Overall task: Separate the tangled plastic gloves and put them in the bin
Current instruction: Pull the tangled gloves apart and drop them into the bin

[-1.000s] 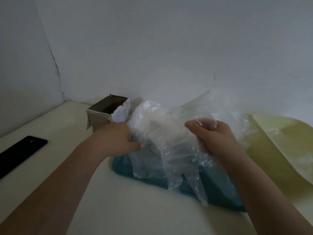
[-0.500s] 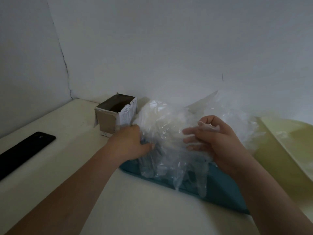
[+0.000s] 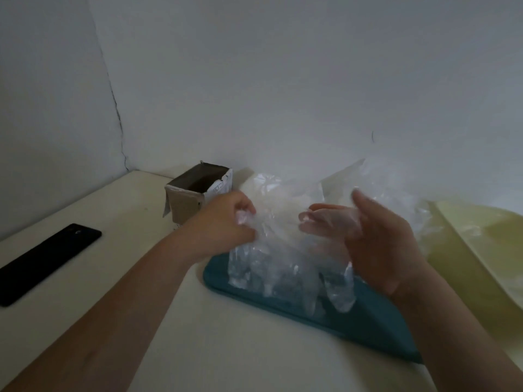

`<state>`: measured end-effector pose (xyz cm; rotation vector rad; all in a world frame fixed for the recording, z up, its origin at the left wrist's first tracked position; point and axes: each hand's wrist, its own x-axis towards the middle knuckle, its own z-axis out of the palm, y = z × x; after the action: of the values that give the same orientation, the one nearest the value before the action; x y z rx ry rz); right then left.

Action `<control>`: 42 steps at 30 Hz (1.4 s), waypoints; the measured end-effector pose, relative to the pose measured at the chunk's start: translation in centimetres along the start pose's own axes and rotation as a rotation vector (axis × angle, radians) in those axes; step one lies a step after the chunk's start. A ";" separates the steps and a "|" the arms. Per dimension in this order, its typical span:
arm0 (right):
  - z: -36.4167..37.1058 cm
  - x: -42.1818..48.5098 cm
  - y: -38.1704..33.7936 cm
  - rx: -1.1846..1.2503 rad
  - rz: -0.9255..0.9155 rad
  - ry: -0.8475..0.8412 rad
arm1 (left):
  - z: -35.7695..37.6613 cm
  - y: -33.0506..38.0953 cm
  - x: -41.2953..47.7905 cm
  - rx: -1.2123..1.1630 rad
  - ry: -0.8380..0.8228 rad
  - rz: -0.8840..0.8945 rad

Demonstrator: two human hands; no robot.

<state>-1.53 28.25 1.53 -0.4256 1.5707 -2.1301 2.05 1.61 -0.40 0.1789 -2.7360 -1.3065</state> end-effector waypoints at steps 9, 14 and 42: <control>0.3 -0.3 0.3 -0.044 -0.060 0.248 | 0.7 1.1 -0.5 -0.502 0.253 0.068; 0.9 -0.9 -0.1 -0.068 -0.010 0.284 | 1.3 2.7 -0.7 -0.366 0.198 0.137; 5.5 -0.7 -4.6 -0.812 -0.359 0.088 | -5.8 9.7 0.2 0.183 0.273 0.636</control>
<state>0.98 25.31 7.62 -0.9351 2.5393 -1.6476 2.11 3.20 10.82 -0.4330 -2.3717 -0.7912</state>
